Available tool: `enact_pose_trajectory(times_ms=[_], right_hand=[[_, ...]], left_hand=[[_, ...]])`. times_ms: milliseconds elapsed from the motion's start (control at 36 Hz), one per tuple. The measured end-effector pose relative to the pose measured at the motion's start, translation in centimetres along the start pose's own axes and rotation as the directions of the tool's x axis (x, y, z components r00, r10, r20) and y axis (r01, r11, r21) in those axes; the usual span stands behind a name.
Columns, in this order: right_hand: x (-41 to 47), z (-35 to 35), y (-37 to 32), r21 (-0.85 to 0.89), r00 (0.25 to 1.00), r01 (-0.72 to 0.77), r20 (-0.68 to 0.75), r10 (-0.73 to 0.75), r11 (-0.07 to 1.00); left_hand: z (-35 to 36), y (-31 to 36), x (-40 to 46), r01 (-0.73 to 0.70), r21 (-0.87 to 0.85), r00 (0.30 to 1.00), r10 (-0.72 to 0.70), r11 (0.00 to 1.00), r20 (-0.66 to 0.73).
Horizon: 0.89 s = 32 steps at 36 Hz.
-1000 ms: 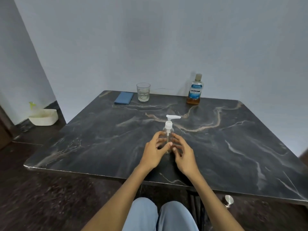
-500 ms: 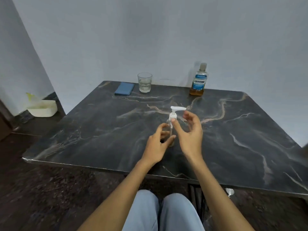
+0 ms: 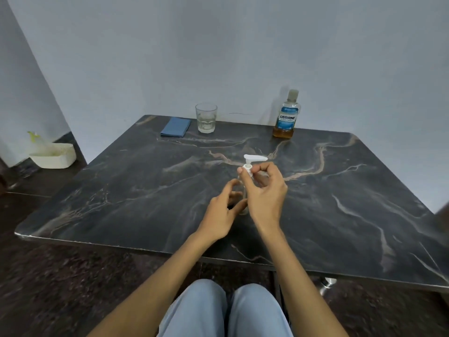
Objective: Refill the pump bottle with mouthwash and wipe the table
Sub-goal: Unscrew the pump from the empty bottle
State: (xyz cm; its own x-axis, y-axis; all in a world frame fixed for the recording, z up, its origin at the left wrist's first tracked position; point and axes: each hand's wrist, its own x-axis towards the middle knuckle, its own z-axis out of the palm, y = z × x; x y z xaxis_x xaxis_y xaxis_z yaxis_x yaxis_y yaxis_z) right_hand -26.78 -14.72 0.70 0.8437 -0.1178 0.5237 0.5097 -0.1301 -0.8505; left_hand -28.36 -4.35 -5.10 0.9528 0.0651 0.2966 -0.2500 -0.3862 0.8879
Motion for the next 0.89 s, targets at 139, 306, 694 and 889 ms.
enact_pose_trajectory(times_ms=[139,306,694,889], right_hand=[[-0.2,0.2,0.1,-0.015,0.999,0.032,-0.002,-0.032,0.999],[-0.2,-0.3,0.5,-0.052,0.994,0.055,0.094,-0.050,0.997],[0.1,-1.0,0.7,-0.164,0.967,0.113,0.244,-0.070,0.980],[0.4,-0.4,0.6,-0.172,0.989,0.054,0.144,-0.029,0.984]], left_hand=[[-0.1,0.0,0.0,0.001,0.022,1.000,-0.001,1.000,0.005],[-0.1,0.1,0.0,0.004,0.016,1.000,-0.005,1.000,0.014],[0.3,0.2,-0.5,-0.024,0.063,0.999,0.026,0.998,-0.041],[0.5,0.2,-0.5,0.003,0.052,0.999,-0.001,0.999,-0.039]])
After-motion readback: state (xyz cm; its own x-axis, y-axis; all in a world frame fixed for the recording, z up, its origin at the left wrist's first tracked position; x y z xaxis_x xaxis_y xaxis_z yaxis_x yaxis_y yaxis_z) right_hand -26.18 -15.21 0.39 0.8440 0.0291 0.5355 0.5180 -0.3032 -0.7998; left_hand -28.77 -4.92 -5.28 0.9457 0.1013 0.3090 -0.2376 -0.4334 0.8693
